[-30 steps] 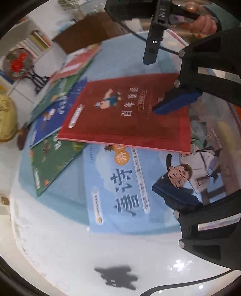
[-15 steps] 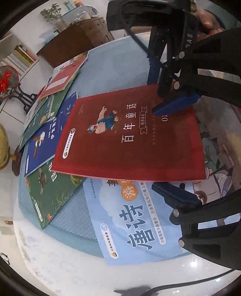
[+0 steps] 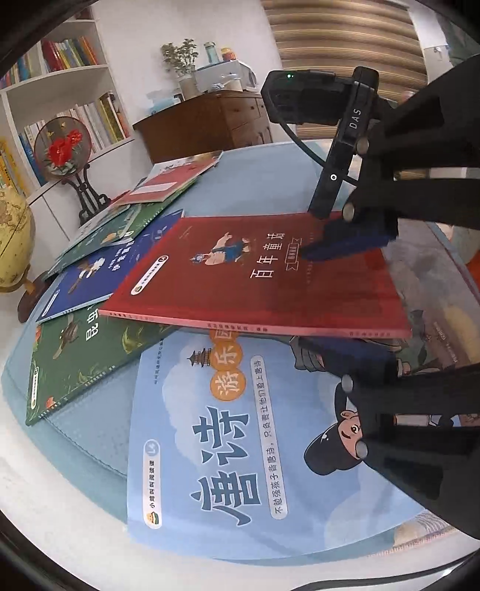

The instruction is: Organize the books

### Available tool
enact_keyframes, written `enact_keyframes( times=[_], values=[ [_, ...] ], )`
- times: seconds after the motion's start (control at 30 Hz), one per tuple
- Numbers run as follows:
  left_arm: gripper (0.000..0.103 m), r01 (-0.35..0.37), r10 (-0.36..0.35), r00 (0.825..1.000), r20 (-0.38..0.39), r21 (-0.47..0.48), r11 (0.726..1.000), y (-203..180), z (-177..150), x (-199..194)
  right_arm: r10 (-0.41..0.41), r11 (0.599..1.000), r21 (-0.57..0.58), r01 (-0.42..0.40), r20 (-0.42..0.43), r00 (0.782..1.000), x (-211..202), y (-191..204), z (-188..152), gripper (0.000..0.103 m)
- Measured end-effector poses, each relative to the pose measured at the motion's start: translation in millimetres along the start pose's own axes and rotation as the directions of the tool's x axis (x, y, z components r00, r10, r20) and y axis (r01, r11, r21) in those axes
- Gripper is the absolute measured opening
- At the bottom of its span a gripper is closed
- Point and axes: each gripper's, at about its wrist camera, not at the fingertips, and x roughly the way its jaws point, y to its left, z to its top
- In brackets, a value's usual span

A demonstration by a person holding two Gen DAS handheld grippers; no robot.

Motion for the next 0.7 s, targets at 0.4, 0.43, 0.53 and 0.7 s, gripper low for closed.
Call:
enact_keyframes(
  times=[0.4, 0.43, 0.53, 0.7],
  values=[
    [0.02, -0.048, 0.049, 0.999, -0.011, 0.066, 0.997, -11.0, -6.2, 6.3, -0.018, 1.0, -0.02, 0.017, -0.016, 1.0, 14.7, 13.0, 7.2, 0.05],
    [0.019, -0.046, 0.046, 0.999, -0.007, 0.058, 0.997, -9.2, -6.6, 5.8, -0.022, 1.0, -0.022, 0.022, -0.021, 1.0, 16.1, 14.2, 8.3, 0.05],
    [0.019, -0.043, 0.043, 0.999, -0.004, 0.035, 0.998, -6.8, -5.8, 5.7, -0.046, 0.999, -0.031, 0.044, -0.052, 0.998, 19.9, 18.8, 13.0, 0.051],
    [0.02, -0.117, 0.116, 0.993, 0.018, 0.076, 0.99, -16.3, -3.7, 5.1, -0.107, 0.99, -0.106, 0.096, -0.097, 0.99, 29.2, 32.0, 20.7, 0.051]
  ],
)
